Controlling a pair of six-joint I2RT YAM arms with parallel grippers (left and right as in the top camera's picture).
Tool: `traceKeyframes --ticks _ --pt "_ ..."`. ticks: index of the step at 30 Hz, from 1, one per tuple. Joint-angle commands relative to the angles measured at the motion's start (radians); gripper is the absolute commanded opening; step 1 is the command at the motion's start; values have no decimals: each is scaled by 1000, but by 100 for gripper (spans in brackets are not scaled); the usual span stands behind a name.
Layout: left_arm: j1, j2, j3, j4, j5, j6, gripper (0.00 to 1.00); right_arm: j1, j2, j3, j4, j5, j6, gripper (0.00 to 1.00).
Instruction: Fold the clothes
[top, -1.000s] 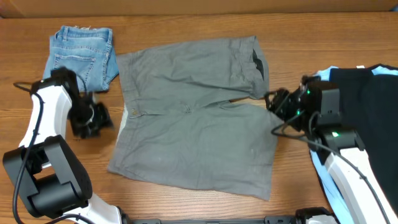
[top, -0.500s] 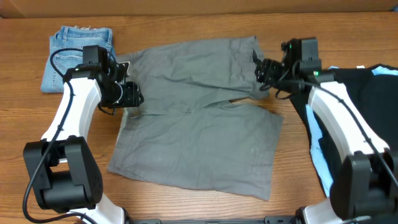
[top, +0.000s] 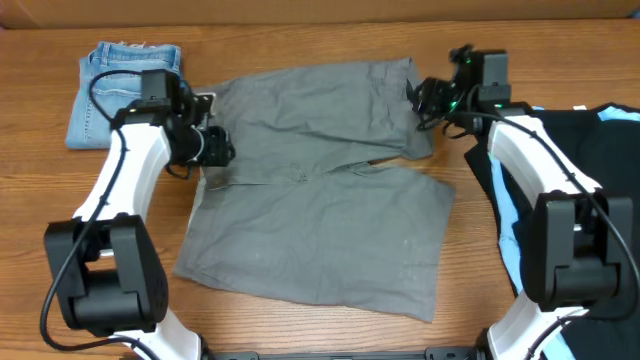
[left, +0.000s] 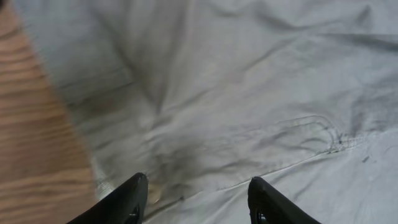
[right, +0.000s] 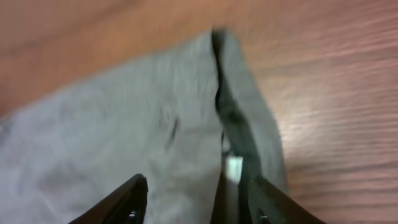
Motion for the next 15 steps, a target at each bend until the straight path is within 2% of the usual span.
traceKeyframes --ticks 1,11,15 --pt "-48 35 5 16 -7 34 55 -25 22 58 24 -25 72 60" --pt "-87 130 5 18 -45 10 53 -26 206 224 28 -130 30 64" --pt "-84 142 5 7 -154 -55 53 -23 240 256 29 -147 -5 64"
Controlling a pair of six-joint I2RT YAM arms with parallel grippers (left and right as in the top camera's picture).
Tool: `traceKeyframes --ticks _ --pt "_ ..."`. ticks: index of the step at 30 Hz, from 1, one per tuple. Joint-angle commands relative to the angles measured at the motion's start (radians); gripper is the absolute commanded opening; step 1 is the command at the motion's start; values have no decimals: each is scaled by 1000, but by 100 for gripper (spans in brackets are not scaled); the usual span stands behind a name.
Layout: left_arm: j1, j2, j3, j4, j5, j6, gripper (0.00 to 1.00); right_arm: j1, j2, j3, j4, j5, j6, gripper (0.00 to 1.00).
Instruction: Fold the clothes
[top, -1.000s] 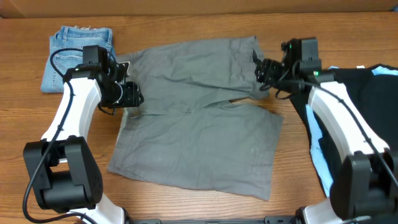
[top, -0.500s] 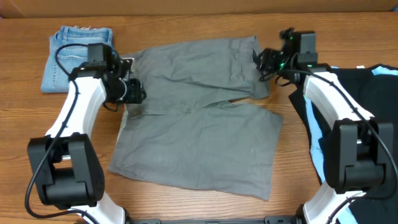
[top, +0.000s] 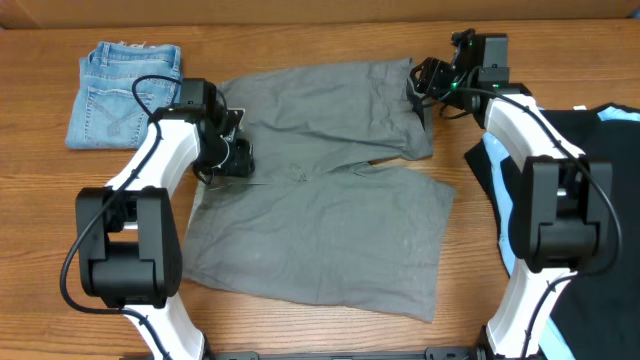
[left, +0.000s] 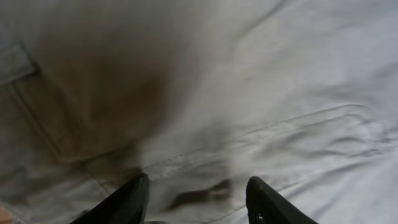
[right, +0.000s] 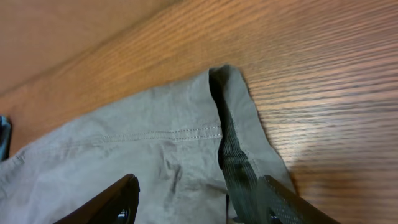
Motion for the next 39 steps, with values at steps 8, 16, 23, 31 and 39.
traceKeyframes --ticks 8,16,23,31,39 --pt "2 13 6 23 -80 -74 56 20 73 50 35 -39 -68 64" --pt "5 13 6 25 -81 -74 63 51 65 277 -338 -14 -78 69" --pt "4 13 6 29 -81 -74 65 89 65 582 -537 104 -148 74" --pt "3 13 6 29 -82 -68 67 87 212 583 -452 175 -143 75" --pt "3 13 6 28 -82 -62 68 84 366 583 -403 159 -125 74"
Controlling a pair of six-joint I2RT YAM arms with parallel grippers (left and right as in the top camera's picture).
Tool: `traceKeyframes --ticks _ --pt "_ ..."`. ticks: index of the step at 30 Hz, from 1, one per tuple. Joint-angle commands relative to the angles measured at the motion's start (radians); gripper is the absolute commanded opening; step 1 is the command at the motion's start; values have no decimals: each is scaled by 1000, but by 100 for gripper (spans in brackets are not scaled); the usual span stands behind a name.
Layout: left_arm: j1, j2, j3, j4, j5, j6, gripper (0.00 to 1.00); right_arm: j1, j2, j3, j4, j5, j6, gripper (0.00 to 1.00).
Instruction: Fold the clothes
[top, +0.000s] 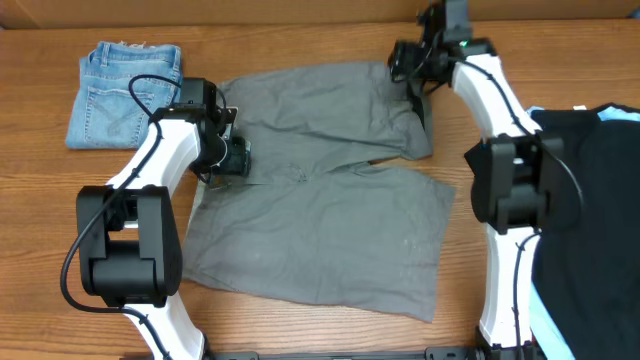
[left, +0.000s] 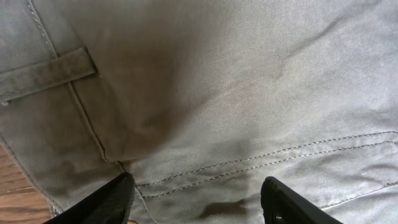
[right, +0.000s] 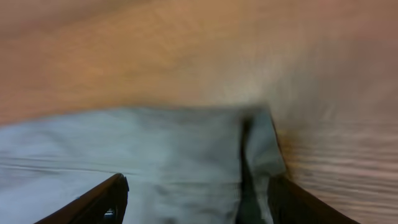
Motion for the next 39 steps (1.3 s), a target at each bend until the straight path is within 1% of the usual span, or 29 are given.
traceKeyframes --ticks 1,3,7,8,11,12,14,16,17,20,21,23,25,28,29,31,32,33,34,37,38,39 --pt "3 8 6 0 -3 5 68 -5 45 4 8 6 3 74" --pt "3 8 6 0 -3 5 68 -5 62 3 2 -3 3 66" --pt "3 8 6 1 -3 5 68 -5 70 0 -6 -117 -36 38" --pt "3 8 6 3 -3 5 68 -5 68 1 -5 -122 -36 34" --pt "3 8 6 4 -3 5 69 -6 57 2 3 -122 -35 31" --pt "3 8 6 4 -3 5 69 -8 53 2 5 -122 -35 27" --pt "3 8 6 4 -3 5 69 -12 41 3 14 -121 -35 16" --pt "3 8 6 4 -3 5 69 -23 27 13 23 -121 -34 4" --pt "3 8 6 4 -3 5 69 -31 19 23 26 -117 -25 4" --pt "3 8 6 3 -3 5 69 -61 -4 55 55 -111 29 4" --pt "3 8 6 4 -3 5 69 -80 -10 68 81 -112 80 4" --pt "3 8 6 5 -3 5 69 -100 -10 79 109 -124 129 4" --pt "3 8 6 5 -3 5 69 -113 -9 79 152 -141 155 4" --pt "3 8 6 4 -3 5 69 -111 -9 79 217 -165 155 4" --pt "3 8 6 4 -3 5 70 -104 -9 79 249 -167 155 6" --pt "3 8 6 3 -3 5 69 -98 -9 79 282 -160 155 38" --pt "3 8 6 3 -3 5 69 -97 -9 79 288 -155 155 41" --pt "3 8 6 -2 -3 5 69 -98 -9 79 285 -135 154 52" --pt "3 8 6 -4 -3 5 69 -106 -13 79 275 -134 154 66" --pt "3 8 6 -7 -3 5 70 -141 -43 79 193 -143 153 70" --pt "3 8 6 -7 -4 5 70 -157 -62 79 148 -160 149 71" --pt "3 7 8 -7 -4 5 70 -182 -103 79 61 -205 113 72"
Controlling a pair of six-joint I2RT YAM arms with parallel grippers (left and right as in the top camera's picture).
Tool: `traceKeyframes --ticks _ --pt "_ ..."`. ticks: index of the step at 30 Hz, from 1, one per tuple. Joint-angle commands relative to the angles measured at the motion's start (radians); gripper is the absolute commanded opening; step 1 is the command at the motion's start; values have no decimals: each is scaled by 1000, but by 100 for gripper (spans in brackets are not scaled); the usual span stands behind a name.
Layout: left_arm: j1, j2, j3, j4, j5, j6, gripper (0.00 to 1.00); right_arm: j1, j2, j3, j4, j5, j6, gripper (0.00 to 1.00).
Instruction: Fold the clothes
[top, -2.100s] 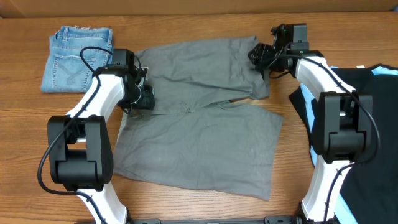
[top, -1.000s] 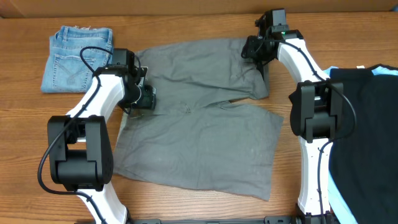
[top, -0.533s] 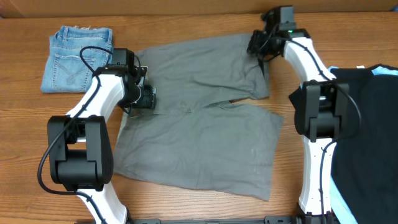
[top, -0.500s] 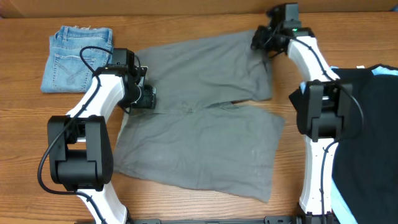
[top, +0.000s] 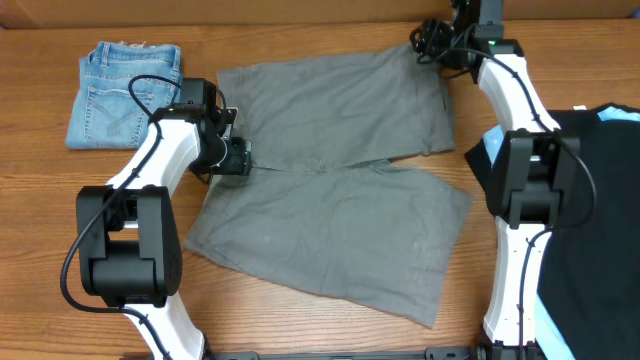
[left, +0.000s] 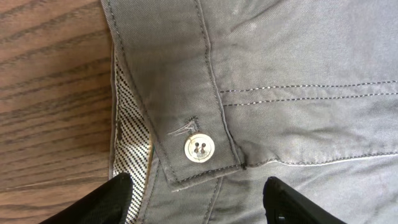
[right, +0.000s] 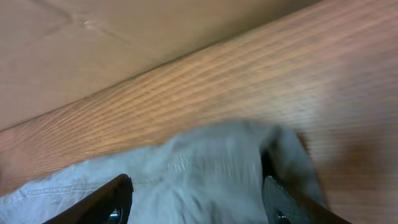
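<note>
Grey shorts (top: 330, 190) lie spread on the wooden table, waistband to the left and legs to the right. My left gripper (top: 235, 158) is over the waistband, open. In the left wrist view the left gripper (left: 196, 202) straddles the waistband's button tab (left: 199, 148) and striped lining (left: 129, 155). My right gripper (top: 432, 45) is at the far right hem corner of the upper leg. It is open, and the right gripper (right: 196, 199) has blurred grey hem (right: 205, 168) between its fingers.
Folded blue jeans (top: 125, 80) lie at the back left. A black and light-blue garment (top: 600, 190) is heaped along the right side. A brown cardboard wall (right: 124, 37) rises just behind the table's far edge (top: 300, 27).
The shorts have shifted to the right and lie flatter, with the upper leg's hem farther right. My right gripper has moved right and back. The left wrist view now shows the button tab.
First my left gripper was at the shorts' left edge and my right by the upper leg's right hem. Then the left was on the waistband and the right farther back along the hem. Then the right reached the back hem corner; now the shorts are flatter.
</note>
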Motion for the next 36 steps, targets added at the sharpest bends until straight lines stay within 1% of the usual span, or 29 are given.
traceKeyframes --ticks 1,5,7,12,15,18,21,26,28,30,33,34,35,36 --pt "4 6 13 -1 -3 5 69 -78 -164 29 -142 -80 -61 72" --pt "5 -5 69 -14 -2 4 69 -96 -248 29 -331 -71 -106 73" --pt "8 -13 120 -38 -6 5 70 -96 -278 29 -425 -42 -106 74" --pt "47 -19 273 -100 -6 5 74 -96 -291 26 -647 -6 -105 74" --pt "80 -18 293 -59 -3 5 80 -96 -290 -20 -732 32 -105 74" --pt "100 -6 285 -21 -2 6 80 -96 -290 -103 -736 40 -105 74" --pt "108 11 282 -17 -2 16 80 -96 -290 -206 -698 43 -104 74" --pt "109 39 281 -25 2 16 80 -94 -290 -429 -557 22 -101 70" --pt "108 41 281 -28 2 16 80 -94 -290 -480 -509 -15 -103 69" --pt "108 41 281 -27 2 16 80 -94 -290 -511 -476 -50 -105 61" --pt "109 41 281 -24 2 16 80 -94 -290 -515 -487 -31 -106 21" --pt "109 41 281 -24 2 16 80 -94 -295 -512 -507 19 -105 8" --pt "109 41 281 -24 2 16 80 -96 -302 -511 -525 66 -95 4" --pt "109 41 281 -23 1 16 80 -98 -306 -508 -550 113 -77 4"
